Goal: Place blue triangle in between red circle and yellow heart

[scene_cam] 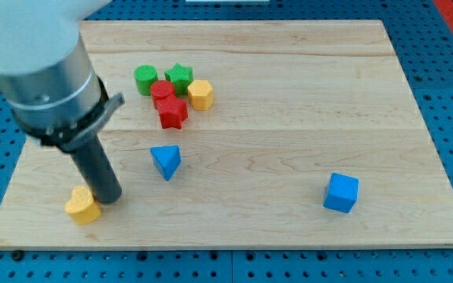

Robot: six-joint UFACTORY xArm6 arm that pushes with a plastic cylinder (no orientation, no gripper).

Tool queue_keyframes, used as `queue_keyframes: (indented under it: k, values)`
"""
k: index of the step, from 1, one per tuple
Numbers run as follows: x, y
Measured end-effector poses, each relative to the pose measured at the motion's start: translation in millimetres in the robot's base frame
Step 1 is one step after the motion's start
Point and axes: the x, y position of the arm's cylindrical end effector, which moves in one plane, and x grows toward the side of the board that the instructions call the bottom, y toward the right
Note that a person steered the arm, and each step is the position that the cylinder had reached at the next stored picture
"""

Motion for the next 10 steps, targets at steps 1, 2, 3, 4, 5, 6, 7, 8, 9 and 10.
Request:
queue_keyframes:
  k: [1, 2, 3, 4, 5, 6, 7, 8, 9, 10]
  values:
    - [0.6, 38.6]
    - [-7.3, 45.2]
    - [-15.8, 57.8]
    - [-18.8, 87.5]
    - [-38.6, 83.8]
    - [-59.3, 64.4]
    - [-59.3, 47.9]
    - [-59.6, 31.4]
    - [-66.9, 23.8]
    - [-74.4, 22.5]
